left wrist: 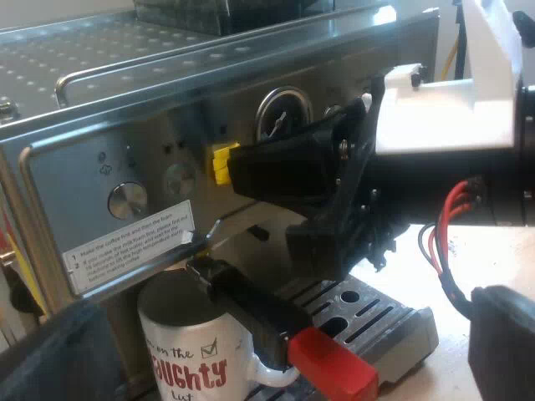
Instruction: Place mug into machine
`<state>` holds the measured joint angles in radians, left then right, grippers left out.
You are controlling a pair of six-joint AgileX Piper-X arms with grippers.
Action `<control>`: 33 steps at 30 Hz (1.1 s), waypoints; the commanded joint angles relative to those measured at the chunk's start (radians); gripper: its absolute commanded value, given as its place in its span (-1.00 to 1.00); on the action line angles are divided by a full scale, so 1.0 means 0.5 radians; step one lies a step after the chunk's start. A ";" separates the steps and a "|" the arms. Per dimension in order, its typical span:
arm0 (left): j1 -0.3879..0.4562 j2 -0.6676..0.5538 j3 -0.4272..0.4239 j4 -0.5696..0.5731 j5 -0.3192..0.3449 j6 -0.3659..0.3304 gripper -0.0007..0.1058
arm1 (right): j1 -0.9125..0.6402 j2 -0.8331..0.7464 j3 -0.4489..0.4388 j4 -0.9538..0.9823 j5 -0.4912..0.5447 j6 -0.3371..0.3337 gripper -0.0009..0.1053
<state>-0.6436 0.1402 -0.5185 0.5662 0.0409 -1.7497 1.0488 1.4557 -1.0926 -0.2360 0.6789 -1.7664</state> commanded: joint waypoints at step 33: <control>-0.009 0.374 -0.539 0.120 -0.095 -0.268 0.65 | 0.358 -0.603 -0.019 0.799 0.007 0.063 0.46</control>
<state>-0.6436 0.2277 -0.6966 0.5896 0.0387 -1.8594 1.2293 1.1526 -1.0948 0.1625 0.6768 -1.7234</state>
